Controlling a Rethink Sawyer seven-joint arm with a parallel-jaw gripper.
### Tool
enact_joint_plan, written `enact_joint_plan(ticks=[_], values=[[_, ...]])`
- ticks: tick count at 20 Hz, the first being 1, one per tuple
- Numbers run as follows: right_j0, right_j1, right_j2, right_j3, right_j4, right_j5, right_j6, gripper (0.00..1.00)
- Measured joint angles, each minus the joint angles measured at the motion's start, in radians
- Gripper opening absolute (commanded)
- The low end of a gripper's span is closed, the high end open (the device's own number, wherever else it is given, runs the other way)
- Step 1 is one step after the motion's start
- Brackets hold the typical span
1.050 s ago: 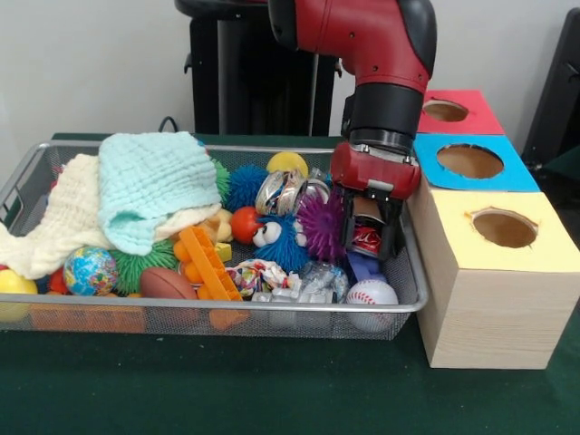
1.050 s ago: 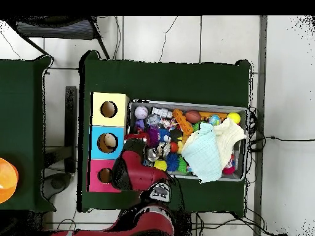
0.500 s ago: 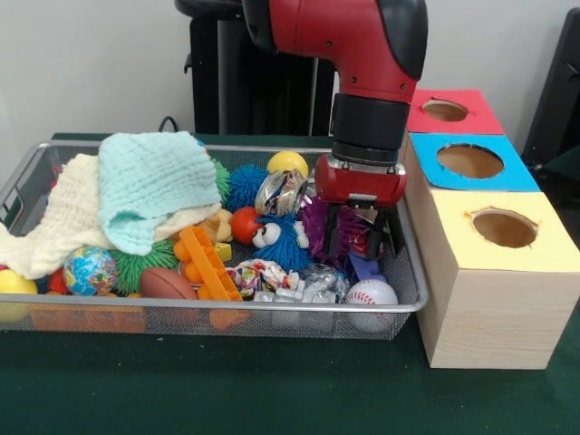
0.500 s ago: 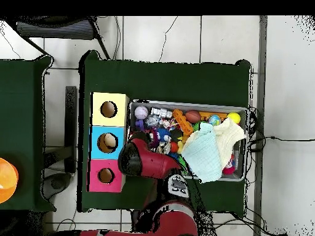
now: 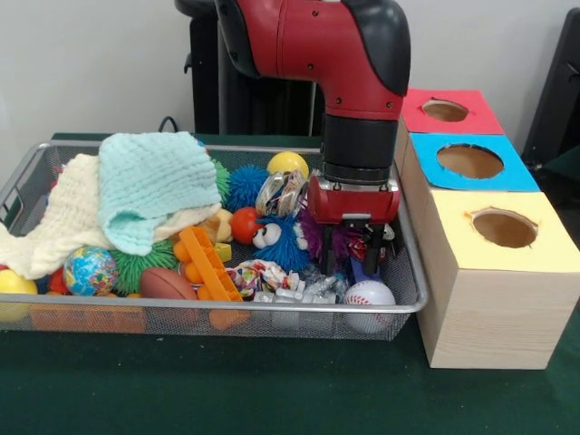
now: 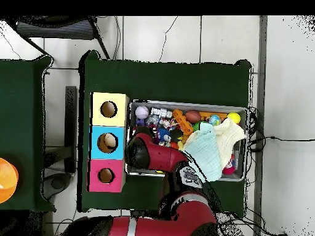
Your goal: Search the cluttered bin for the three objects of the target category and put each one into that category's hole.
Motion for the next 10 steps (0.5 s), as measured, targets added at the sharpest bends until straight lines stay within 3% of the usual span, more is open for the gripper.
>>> enact_joint_plan(ticks=[10], values=[[-0.007,-0.008,0.006,-0.009,-0.045,0.027,0.000,1.00]])
